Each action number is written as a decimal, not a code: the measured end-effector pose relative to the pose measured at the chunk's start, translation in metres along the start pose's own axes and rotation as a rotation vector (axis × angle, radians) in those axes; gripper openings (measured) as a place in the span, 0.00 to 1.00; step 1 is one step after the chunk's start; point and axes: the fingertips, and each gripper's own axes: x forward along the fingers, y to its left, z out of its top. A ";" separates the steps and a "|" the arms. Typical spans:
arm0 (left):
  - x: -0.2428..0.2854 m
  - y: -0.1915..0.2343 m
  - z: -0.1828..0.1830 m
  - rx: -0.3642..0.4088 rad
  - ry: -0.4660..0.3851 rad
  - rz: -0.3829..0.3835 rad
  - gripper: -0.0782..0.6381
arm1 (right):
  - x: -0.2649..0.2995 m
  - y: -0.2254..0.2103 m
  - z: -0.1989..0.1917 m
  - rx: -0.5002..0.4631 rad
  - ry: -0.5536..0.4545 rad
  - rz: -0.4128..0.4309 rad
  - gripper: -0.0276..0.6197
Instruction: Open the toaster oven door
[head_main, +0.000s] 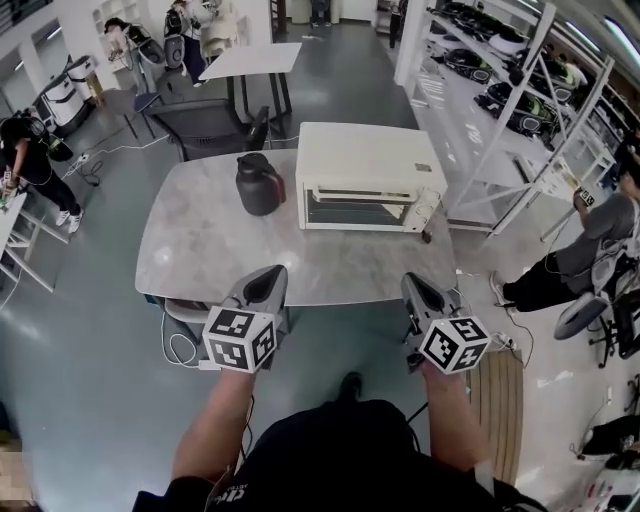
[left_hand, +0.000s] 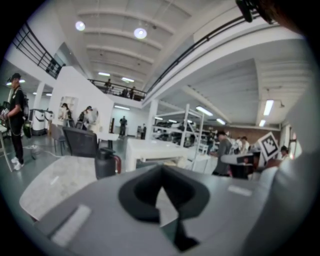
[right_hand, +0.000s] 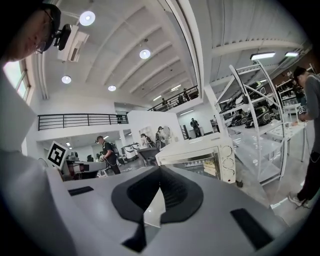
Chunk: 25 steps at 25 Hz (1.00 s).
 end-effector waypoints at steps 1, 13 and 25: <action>0.008 0.001 0.003 -0.003 0.001 0.009 0.12 | 0.007 -0.007 0.003 0.002 0.004 0.011 0.03; 0.074 0.008 0.024 -0.129 -0.023 0.041 0.12 | 0.058 -0.078 0.031 0.011 0.001 0.058 0.03; 0.125 0.045 0.031 -0.070 0.007 -0.036 0.13 | 0.111 -0.094 0.044 -0.041 0.075 -0.063 0.03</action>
